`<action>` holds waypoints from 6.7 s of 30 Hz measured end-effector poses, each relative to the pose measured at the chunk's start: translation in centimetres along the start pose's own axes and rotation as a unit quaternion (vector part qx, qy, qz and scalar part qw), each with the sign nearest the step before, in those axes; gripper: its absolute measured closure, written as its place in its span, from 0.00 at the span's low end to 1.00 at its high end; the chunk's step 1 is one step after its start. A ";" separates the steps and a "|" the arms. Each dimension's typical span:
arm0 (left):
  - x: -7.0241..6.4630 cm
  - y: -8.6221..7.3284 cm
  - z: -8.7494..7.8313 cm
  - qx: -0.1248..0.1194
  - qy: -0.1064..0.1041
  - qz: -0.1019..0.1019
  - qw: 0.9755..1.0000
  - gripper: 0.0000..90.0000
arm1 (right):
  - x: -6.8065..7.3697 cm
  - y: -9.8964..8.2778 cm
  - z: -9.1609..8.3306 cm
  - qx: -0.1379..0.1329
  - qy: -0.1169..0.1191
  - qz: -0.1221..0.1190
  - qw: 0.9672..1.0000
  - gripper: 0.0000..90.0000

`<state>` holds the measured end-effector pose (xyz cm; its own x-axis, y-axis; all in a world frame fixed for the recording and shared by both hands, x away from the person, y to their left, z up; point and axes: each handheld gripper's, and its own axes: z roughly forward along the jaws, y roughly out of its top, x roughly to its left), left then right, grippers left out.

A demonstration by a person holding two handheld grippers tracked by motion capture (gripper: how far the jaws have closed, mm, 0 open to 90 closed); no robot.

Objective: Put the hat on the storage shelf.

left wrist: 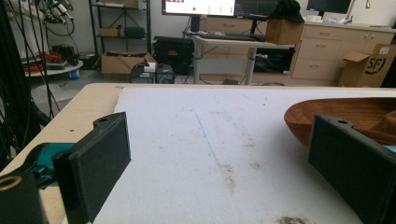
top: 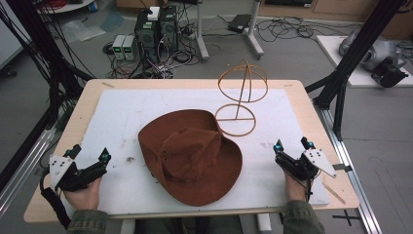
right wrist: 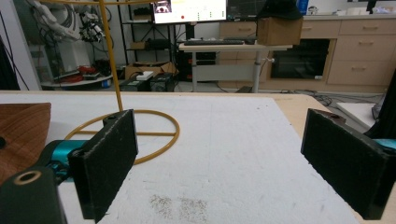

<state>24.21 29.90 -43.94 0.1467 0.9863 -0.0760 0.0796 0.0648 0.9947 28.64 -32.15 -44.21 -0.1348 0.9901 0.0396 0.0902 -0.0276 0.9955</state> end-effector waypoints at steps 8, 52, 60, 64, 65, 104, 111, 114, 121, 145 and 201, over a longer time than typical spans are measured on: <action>0.0 0.0 0.1 0.000 -0.001 -0.001 1.000 0.07 | -0.1 0.0 -0.1 -0.001 0.000 0.000 1.000 0.11; -2.6 2.4 1.4 0.035 -0.122 0.060 0.990 0.07 | -0.2 -0.1 0.1 0.002 0.005 -0.002 1.000 0.11; -3.7 2.9 1.8 0.048 -0.158 0.070 0.984 0.08 | -0.2 -0.1 0.1 0.002 0.006 0.000 1.000 0.11; -4.3 3.0 2.1 0.059 -0.174 0.072 0.980 0.08 | -0.2 -0.1 0.1 0.001 0.008 -0.004 1.000 0.11; -4.4 3.0 2.1 0.062 -0.181 0.071 0.979 0.08 | -0.2 -0.1 0.1 0.001 0.008 -0.004 1.000 0.11; -9.9 3.6 5.8 0.171 -0.309 0.095 0.931 0.10 | 0.1 -0.2 0.4 0.007 0.021 -0.011 1.000 0.11; -10.6 3.4 6.8 0.186 -0.328 0.093 0.921 0.13 | 0.0 -0.1 0.4 0.007 0.019 -0.009 1.000 0.11; -11.0 3.3 7.2 0.197 -0.327 0.099 0.919 0.14 | 0.0 -0.2 0.4 0.009 0.018 -0.011 1.000 0.11; -12.1 3.4 8.1 0.224 -0.332 0.117 0.909 0.15 | 0.0 -0.2 0.5 0.009 0.021 -0.010 1.000 0.11; -13.1 2.7 9.8 0.286 -0.367 0.128 0.876 0.78 | 0.0 -0.1 0.5 0.007 0.026 -0.005 1.000 0.11; -11.6 5.7 6.6 0.027 -0.334 0.031 0.942 0.98 | 0.0 -0.1 0.5 0.006 0.031 -0.004 0.999 0.11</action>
<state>29.51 17.84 -37.82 0.7388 0.6710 -0.0629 0.0982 -0.0149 0.9951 29.10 -32.09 -44.36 -0.1968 0.9797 0.0373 0.1006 -0.0177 0.9948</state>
